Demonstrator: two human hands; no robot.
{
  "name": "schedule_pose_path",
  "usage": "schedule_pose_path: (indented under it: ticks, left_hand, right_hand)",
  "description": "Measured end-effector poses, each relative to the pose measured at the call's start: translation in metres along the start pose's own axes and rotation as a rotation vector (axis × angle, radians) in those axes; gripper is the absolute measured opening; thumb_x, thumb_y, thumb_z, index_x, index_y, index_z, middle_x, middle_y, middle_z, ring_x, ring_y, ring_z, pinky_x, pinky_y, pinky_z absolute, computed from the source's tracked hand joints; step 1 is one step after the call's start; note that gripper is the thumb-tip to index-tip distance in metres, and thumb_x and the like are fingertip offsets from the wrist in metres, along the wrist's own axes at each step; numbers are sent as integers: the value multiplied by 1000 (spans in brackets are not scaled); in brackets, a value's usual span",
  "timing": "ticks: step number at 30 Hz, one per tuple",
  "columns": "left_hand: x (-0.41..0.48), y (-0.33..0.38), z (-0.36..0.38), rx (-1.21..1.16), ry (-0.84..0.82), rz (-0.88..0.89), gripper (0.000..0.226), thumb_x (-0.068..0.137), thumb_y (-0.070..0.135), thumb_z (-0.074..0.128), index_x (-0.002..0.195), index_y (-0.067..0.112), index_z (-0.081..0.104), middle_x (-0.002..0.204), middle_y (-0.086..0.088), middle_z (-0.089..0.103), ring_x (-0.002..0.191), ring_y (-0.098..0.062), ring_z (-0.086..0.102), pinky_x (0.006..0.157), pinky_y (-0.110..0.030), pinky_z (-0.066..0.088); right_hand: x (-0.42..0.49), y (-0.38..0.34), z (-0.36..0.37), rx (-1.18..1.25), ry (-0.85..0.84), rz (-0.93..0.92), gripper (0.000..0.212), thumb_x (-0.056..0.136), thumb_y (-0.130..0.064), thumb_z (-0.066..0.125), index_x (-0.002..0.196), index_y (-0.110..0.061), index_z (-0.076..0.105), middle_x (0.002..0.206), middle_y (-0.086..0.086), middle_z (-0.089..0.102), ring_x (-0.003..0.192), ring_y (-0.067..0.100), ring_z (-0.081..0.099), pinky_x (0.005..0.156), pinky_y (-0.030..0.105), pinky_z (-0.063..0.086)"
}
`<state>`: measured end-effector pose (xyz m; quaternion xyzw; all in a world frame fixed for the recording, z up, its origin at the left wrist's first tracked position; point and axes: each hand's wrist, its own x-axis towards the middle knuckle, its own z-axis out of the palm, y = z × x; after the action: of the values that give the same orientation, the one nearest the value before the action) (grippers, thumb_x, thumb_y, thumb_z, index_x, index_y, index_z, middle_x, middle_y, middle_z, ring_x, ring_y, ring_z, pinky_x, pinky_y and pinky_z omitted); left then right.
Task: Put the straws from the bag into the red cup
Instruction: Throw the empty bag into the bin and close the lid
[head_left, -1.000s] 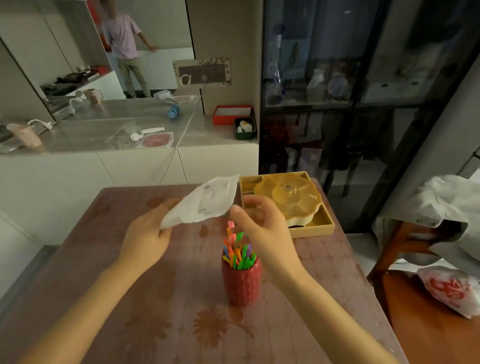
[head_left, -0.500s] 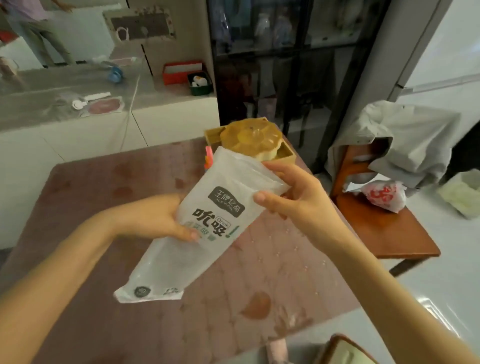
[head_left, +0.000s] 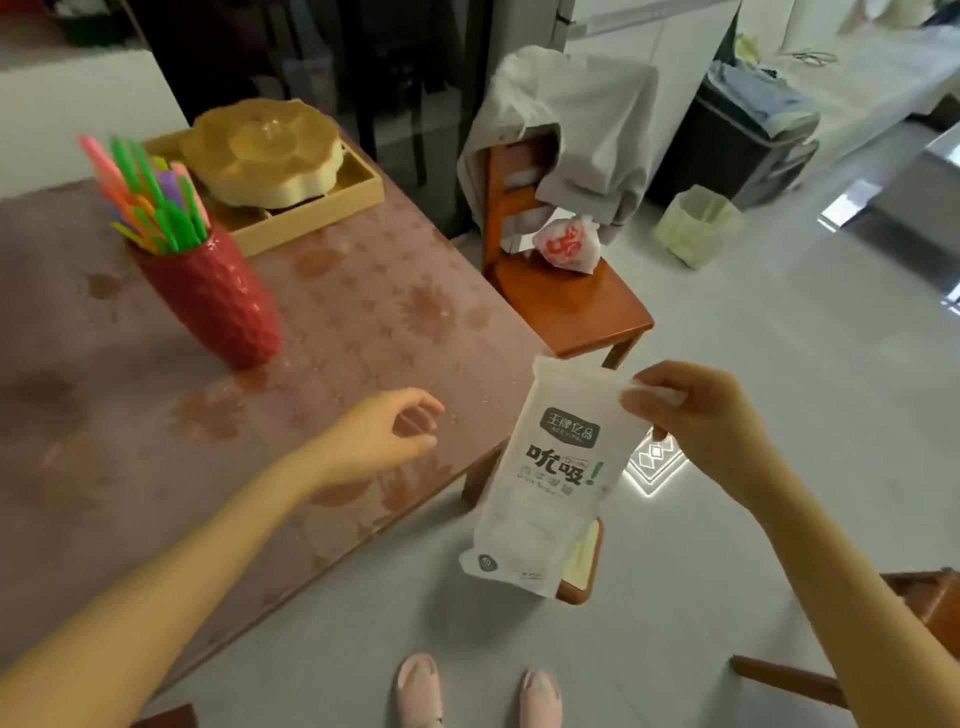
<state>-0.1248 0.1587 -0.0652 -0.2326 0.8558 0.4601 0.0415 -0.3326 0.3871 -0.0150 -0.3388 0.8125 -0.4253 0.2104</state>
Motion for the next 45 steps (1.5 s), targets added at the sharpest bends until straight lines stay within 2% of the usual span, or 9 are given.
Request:
schedule_pose_path:
  ticks: [3,8,11,16,20,25,31,39,45]
  left_hand:
    - [31,-3,60,37,-11,-53,21,84,17,62,105,20,61,96,3,65,86,-9,60,74,-22,47]
    - [79,-29,186,11,-27,-267,17,86,12,58,101,9,65,103,-10,68,93,-23,61,77,-25,43]
    - [100,-54,269,-116,-25,-449,11,87,14,56,94,11,65,102,-13,68,92,-24,60,75,-27,43]
    - [130,-108,395,-166,-48,-664,23,91,17,49,109,7,60,116,-12,63,103,-25,57,78,-24,39]
    - [157,-148,463,-210,-39,-770,26,92,15,47,113,2,55,119,-17,61,107,-30,56,84,-30,42]
    - [193,-188,514,-438,-26,-1074,47,95,32,41,138,19,28,135,-15,46,110,-37,50,82,-44,52]
    - [226,-226,553,-690,76,-1119,54,97,40,31,144,34,5,152,-5,20,129,-36,33,92,-54,45]
    - [260,-261,576,-371,66,-923,39,96,34,39,132,18,44,139,-25,31,118,-38,40,101,-34,35]
    - [299,-271,556,-170,-49,-705,44,94,46,34,131,26,46,139,-21,25,114,-35,45,98,-30,33]
  right_hand:
    - [-5,61,-14,-189,156,86,12,85,-17,69,78,-24,65,66,-6,64,57,18,60,61,27,45]
    - [-3,158,-25,-307,354,118,6,86,-23,66,87,-19,69,73,1,68,72,26,63,65,31,39]
    - [13,214,-19,-286,324,82,5,87,-20,66,88,-16,69,77,4,71,72,28,65,65,31,43]
    - [44,304,7,-238,216,71,4,88,-18,65,90,-16,68,79,1,69,73,27,66,64,28,44]
    - [61,368,29,-128,192,148,4,87,-20,66,88,-24,66,76,-3,66,68,22,67,68,36,53]
    - [67,426,47,8,217,171,23,87,-19,64,78,-39,61,78,-10,67,60,8,65,59,30,52]
    - [72,467,56,170,282,196,22,88,-16,64,80,-36,61,71,-15,67,59,6,65,53,16,49]
    - [85,501,49,240,360,184,17,89,-15,64,84,-31,62,68,-16,67,58,8,64,52,18,48]
    - [106,515,50,142,229,68,32,86,-10,67,82,-41,62,72,-23,67,62,4,65,56,15,48]
